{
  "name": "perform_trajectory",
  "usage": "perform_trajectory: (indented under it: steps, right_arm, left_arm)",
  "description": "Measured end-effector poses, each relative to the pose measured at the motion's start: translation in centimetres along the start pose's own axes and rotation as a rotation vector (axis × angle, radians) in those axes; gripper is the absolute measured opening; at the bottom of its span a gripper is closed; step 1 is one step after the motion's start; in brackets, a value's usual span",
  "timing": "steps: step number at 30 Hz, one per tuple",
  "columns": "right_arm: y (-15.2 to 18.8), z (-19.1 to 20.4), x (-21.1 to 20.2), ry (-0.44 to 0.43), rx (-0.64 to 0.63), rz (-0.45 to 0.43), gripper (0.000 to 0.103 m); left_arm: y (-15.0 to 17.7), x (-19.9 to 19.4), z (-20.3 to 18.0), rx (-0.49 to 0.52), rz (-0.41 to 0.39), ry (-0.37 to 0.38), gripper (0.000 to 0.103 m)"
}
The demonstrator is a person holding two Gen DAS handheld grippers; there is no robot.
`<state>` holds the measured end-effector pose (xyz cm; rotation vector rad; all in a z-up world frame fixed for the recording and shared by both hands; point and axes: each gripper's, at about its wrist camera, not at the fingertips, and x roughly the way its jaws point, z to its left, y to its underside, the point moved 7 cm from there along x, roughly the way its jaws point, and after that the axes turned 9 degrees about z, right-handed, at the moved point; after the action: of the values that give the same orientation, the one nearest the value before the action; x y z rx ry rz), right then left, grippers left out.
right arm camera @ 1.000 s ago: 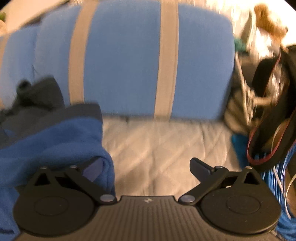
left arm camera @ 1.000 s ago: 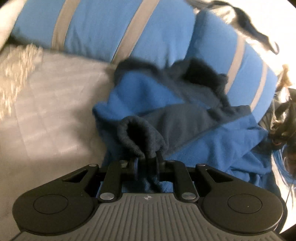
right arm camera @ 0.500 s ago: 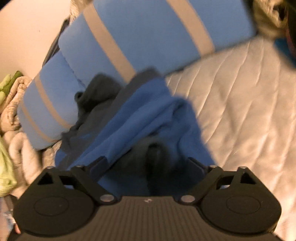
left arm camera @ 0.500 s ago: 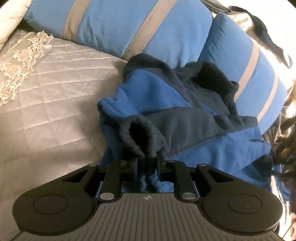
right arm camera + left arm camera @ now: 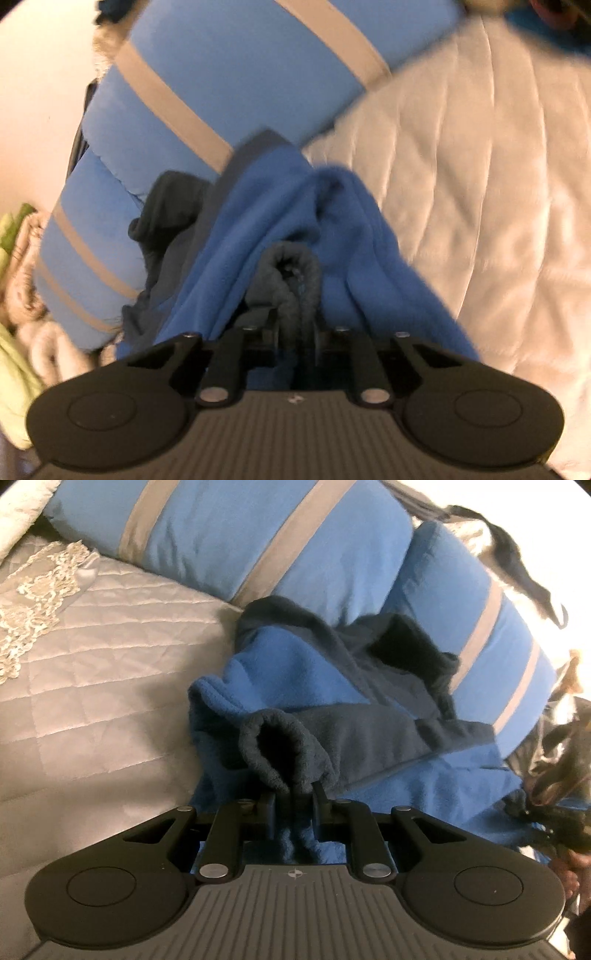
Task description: Fold clothes
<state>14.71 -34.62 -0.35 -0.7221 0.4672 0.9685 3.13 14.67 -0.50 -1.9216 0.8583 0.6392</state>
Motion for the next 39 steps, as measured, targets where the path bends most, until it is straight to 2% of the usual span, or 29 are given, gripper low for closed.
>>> perform_trajectory:
  steps: [4, 10, 13, 14, 15, 16, 19, 22, 23, 24, 25, 26, 27, 30, 31, 34, 36, 37, 38, 39]
  right_arm:
    - [-0.6, -0.3, -0.6, 0.064, 0.034, -0.013, 0.015]
    - [-0.5, -1.8, -0.8, 0.128, 0.071, -0.008, 0.015]
    - [-0.5, -2.4, -0.4, 0.139, 0.087, 0.041, 0.016]
    - [-0.5, -2.6, -0.3, 0.141, 0.078, 0.055, 0.022]
    - [-0.7, -2.6, -0.2, 0.138, 0.069, 0.058, 0.036]
    - [-0.8, -2.5, -0.2, 0.133, 0.061, 0.060, 0.046]
    - [-1.6, -2.2, -0.5, 0.071, 0.068, 0.031, 0.067]
    - [-2.5, -2.2, -0.9, 0.028, 0.093, -0.028, 0.069]
    - [-2.8, -2.4, -1.0, 0.019, 0.105, -0.052, 0.061]
    - [-3.1, -2.5, -1.2, 0.019, 0.117, -0.074, 0.047]
    - [-3.4, -2.8, -1.4, 0.058, 0.130, -0.089, 0.018]
    - [-3.6, -3.0, -1.7, 0.096, 0.139, -0.106, 0.005]
    - [-3.8, -3.3, -2.1, 0.129, 0.147, -0.125, 0.001]
    - [-4.8, -4.7, -3.5, 0.259, 0.142, -0.196, 0.000]
    - [-5.1, -5.1, -3.8, 0.271, 0.139, -0.191, 0.001]
    - [-5.3, -6.0, -4.4, 0.221, 0.161, -0.174, 0.007]
    - [-4.8, -5.7, -4.3, 0.176, 0.174, -0.151, 0.030]
    - [-4.6, -5.1, -4.2, 0.163, 0.153, -0.145, 0.056]
    - [-4.4, -4.3, -4.2, 0.153, 0.123, -0.145, 0.063]
    - [-4.2, -3.6, -4.3, 0.142, 0.094, -0.144, 0.064]
  left_arm:
    - [-0.1, -0.2, -0.5, 0.015, -0.026, 0.010, 0.017]
    - [0.0, -1.0, -0.4, 0.006, -0.052, -0.017, 0.017]
    - [0.3, -0.2, -0.2, 0.021, 0.000, -0.030, 0.017]
    - [0.3, 0.3, -0.1, 0.020, 0.021, -0.037, 0.019]
    - [0.4, 0.7, 0.0, 0.017, 0.042, -0.044, 0.020]
    - [0.5, 1.2, 0.2, 0.014, 0.063, -0.051, 0.020]
    - [0.6, 1.6, 0.3, -0.004, 0.073, -0.055, 0.021]
    - [0.8, 1.7, 0.0, 0.001, 0.082, -0.051, 0.026]
    - [0.9, 1.8, 0.0, 0.005, 0.079, -0.053, 0.026]
    - [0.9, 1.8, -0.1, 0.010, 0.075, -0.053, 0.026]
    - [1.0, 1.8, -0.1, 0.013, 0.070, -0.052, 0.026]
    - [1.1, 1.8, -0.1, 0.017, 0.066, -0.051, 0.026]
    - [1.0, 1.8, 0.0, 0.009, 0.067, -0.046, 0.026]
    - [0.9, 1.8, 0.2, -0.019, 0.077, -0.036, 0.026]
    - [0.9, 1.9, 0.2, -0.023, 0.079, -0.035, 0.026]
    - [0.7, 1.5, 0.1, -0.028, 0.073, -0.044, 0.029]
    - [0.5, 1.1, 0.0, -0.036, 0.063, -0.049, 0.033]
    - [0.4, 0.9, 0.0, -0.040, 0.058, -0.052, 0.033]
    - [0.3, 0.7, -0.1, -0.044, 0.052, -0.054, 0.033]
    - [0.2, 0.4, -0.1, -0.049, 0.047, -0.057, 0.033]
